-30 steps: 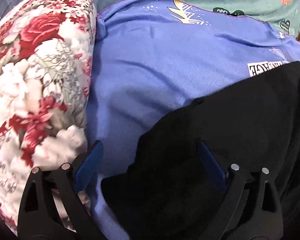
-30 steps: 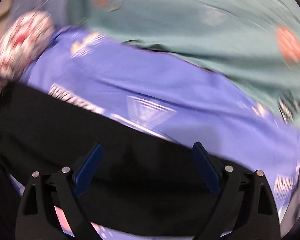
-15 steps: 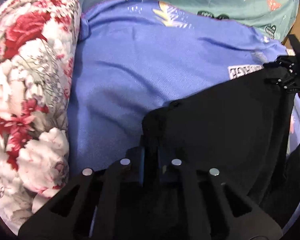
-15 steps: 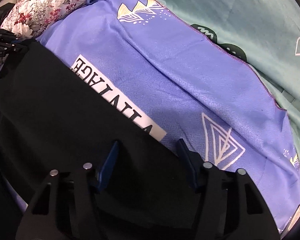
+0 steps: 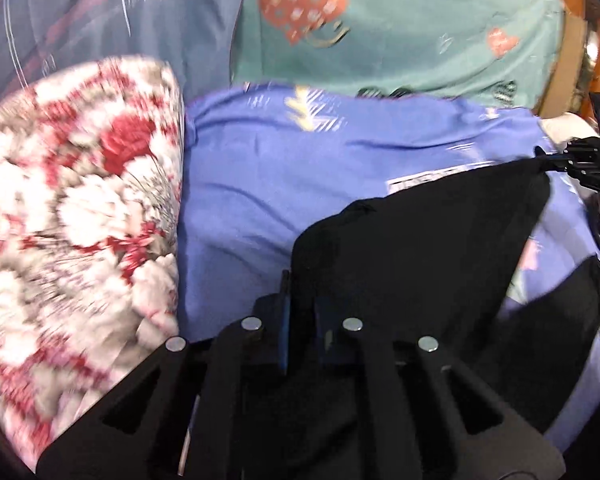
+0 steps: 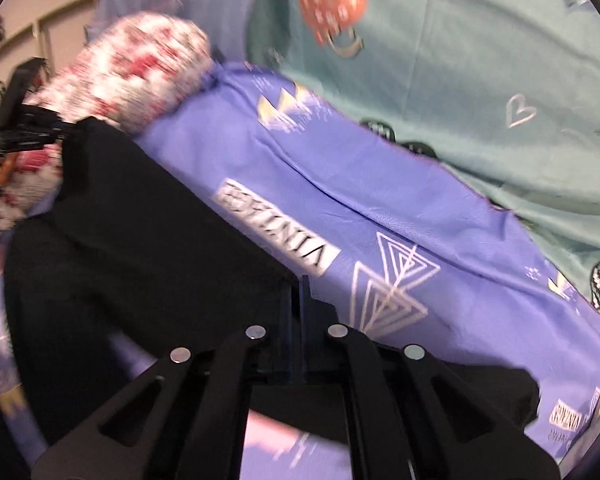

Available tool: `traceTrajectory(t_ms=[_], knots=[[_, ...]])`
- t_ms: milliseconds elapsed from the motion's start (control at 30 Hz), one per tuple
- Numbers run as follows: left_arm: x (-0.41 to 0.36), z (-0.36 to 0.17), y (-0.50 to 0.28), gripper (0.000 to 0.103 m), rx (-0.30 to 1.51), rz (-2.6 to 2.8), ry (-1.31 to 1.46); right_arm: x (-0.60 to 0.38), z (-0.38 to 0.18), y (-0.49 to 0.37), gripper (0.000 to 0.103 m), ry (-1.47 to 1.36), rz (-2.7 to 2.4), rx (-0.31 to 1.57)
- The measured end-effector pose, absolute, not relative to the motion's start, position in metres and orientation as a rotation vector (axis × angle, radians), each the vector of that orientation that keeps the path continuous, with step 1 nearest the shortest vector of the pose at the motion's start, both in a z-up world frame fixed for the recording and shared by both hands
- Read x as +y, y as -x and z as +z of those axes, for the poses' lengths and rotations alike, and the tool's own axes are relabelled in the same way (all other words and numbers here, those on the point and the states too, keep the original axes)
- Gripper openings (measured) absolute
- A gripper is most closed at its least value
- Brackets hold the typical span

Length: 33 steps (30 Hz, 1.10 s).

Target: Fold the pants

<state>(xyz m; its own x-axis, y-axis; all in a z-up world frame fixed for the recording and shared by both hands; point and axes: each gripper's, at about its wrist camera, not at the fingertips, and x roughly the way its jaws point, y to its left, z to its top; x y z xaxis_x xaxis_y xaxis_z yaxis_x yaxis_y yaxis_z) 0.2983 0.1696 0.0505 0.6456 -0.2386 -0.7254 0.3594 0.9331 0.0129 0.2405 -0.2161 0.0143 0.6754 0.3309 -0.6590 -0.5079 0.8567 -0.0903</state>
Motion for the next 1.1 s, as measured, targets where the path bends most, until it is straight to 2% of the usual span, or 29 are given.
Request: traceTrajectory(t_ms=[133,367,567,800,867,900,1033,1067,1100], knots=[[0.173,0.066,-0.234,0.009,0.768,-0.375,-0.179,-0.222,0.007,-0.166,0.003,0.239,0.526,0.669],[0.172,0.029,-0.142,0.009,0.827,-0.357,-0.243,-0.194,-0.060,-0.067,0.003,0.121,0.651,0.739],[0.194,-0.002,-0.107,0.009,0.867,-0.319,-0.198,-0.158,-0.105,-0.034,0.003,0.104,0.731,0.829],[0.219,-0.006,-0.094,0.010,0.866,-0.304,-0.154,-0.156,-0.103,-0.017,0.003,0.071,0.744,0.829],[0.221,-0.013,-0.094,0.017,0.874,-0.292,-0.168,-0.158,-0.110,-0.016,0.003,0.073,0.747,0.846],[0.222,-0.024,-0.097,0.025,0.895,-0.267,-0.181,-0.157,-0.118,-0.018,0.003,0.066,0.743,0.872],[0.219,-0.054,-0.103,0.026,1.005,-0.266,-0.179,-0.145,-0.145,-0.023,0.010,0.129,0.711,0.953],[0.217,-0.054,-0.101,0.028,1.000,-0.264,-0.186,-0.144,-0.146,-0.023,0.024,0.121,0.725,0.956],[0.216,-0.052,-0.098,0.038,0.992,-0.266,-0.192,-0.144,-0.143,-0.021,0.033,0.104,0.752,0.957]])
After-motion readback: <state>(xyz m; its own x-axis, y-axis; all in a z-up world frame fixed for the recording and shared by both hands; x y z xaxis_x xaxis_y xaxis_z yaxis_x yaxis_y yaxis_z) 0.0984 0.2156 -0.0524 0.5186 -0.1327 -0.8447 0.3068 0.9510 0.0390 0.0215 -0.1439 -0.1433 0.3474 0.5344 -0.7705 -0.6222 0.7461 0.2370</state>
